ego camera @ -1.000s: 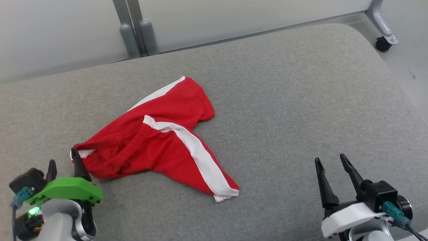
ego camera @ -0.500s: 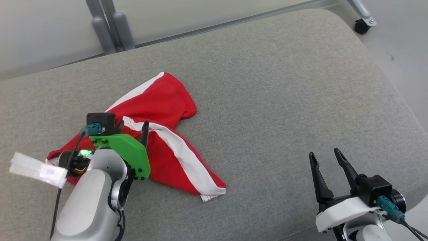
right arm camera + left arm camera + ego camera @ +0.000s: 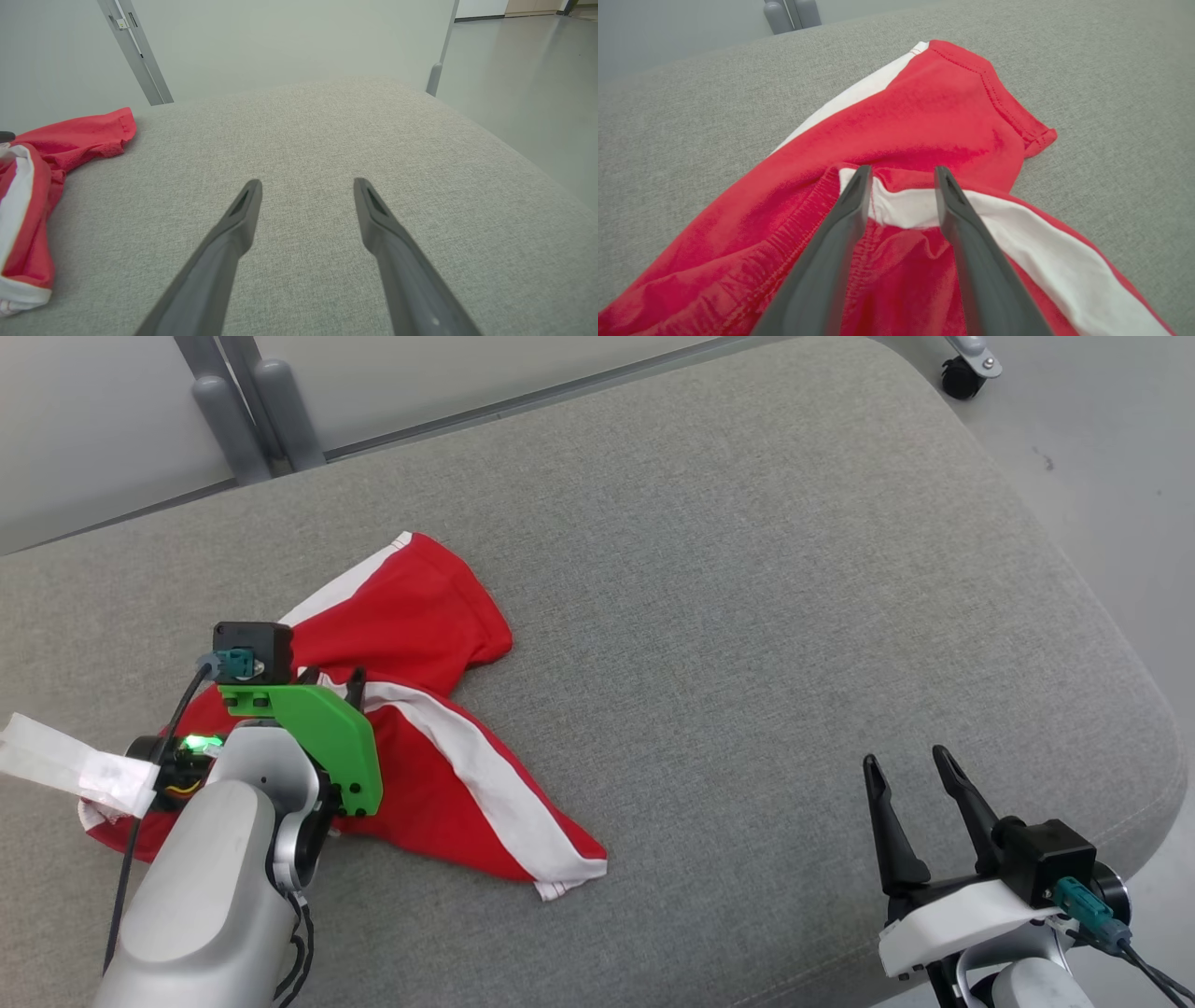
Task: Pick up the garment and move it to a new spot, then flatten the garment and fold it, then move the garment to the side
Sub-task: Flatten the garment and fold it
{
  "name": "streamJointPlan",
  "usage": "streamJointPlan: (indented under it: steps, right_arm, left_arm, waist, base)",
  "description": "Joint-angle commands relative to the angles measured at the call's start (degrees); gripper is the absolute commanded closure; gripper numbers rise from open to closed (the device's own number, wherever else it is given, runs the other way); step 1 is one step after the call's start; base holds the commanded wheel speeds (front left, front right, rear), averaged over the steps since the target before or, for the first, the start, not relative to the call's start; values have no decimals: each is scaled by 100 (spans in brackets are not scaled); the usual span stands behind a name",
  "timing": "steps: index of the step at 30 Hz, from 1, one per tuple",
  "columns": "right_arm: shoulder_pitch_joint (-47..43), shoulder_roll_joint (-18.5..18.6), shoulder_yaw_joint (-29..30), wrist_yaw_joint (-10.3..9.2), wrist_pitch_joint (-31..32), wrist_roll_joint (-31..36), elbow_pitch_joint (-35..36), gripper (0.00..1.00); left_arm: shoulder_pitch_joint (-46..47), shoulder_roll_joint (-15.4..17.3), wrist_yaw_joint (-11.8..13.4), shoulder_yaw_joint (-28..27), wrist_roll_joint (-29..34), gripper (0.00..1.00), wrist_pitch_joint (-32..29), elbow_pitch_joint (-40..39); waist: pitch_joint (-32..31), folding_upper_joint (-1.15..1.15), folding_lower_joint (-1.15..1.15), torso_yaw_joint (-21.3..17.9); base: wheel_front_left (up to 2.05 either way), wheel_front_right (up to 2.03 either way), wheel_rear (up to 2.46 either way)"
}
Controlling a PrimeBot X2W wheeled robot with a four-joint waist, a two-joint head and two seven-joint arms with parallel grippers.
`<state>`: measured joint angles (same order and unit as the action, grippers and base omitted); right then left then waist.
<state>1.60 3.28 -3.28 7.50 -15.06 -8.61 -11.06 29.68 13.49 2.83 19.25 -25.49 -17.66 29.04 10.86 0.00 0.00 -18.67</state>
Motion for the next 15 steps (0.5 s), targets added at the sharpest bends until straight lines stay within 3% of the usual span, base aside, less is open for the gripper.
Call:
streamJointPlan:
  steps: [1,2,9,15]
  right_arm:
    - [67,-10,13,-2,-18,-24,-6,0]
    - [72,-11,17,-2,-18,-22,-6,0]
    - [65,-14,43,-2,-18,27,-9,0]
    - [114,-18,5,-2,-18,32,-10,0]
  left_arm:
    - [61,83,49,-11,32,27,28,9]
    - [63,85,65,-10,29,18,38,9]
    - [2,157,91,25,-2,17,-90,-6]
    - [-71,118,4,44,-161,34,-262,139]
  waist:
    - [-4,0,0,17]
    - [-7,0,0,28]
    - [-37,0,0,102]
    - [-10,0,0,93]
  base:
    - [0,0,0]
    - [0,0,0]
    - [0,0,0]
    - [0,0,0]
